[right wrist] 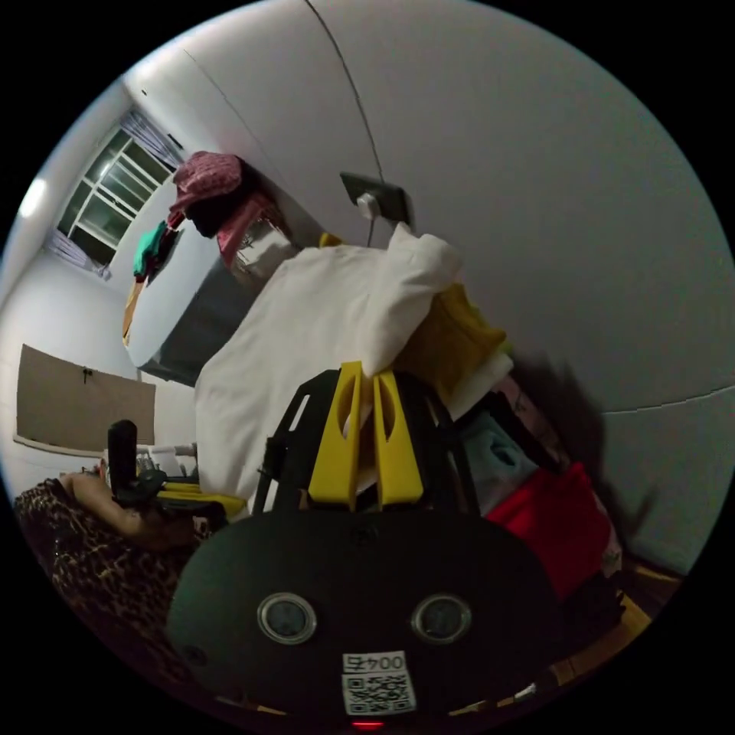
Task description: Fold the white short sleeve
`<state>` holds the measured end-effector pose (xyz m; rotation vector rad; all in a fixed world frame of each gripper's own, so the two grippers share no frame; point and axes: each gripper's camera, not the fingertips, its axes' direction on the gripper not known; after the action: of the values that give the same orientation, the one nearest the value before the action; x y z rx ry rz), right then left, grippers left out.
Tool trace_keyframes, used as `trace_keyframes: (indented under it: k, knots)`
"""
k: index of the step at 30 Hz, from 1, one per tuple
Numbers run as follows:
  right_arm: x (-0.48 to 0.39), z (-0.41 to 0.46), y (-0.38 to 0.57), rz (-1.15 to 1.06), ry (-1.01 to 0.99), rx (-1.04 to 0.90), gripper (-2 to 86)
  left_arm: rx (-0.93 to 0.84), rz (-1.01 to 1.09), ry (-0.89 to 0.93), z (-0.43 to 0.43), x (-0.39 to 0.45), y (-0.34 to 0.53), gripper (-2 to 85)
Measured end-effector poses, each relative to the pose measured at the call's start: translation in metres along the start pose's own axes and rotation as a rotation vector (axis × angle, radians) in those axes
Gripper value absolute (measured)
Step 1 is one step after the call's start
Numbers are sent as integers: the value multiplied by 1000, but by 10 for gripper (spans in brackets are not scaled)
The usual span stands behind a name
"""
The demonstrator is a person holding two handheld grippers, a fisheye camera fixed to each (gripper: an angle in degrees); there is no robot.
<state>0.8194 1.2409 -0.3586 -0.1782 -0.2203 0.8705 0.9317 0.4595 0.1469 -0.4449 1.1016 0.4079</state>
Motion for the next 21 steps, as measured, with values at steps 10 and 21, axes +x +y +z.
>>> trace_keyframes:
  k: [10,21]
  knots:
    - [-38,-27,1,-119,57,40,33,23,25,54,-24,12,-6,57]
    - [14,42,44,88,30,13,40,-142,-55,-6,39,-24,1,58]
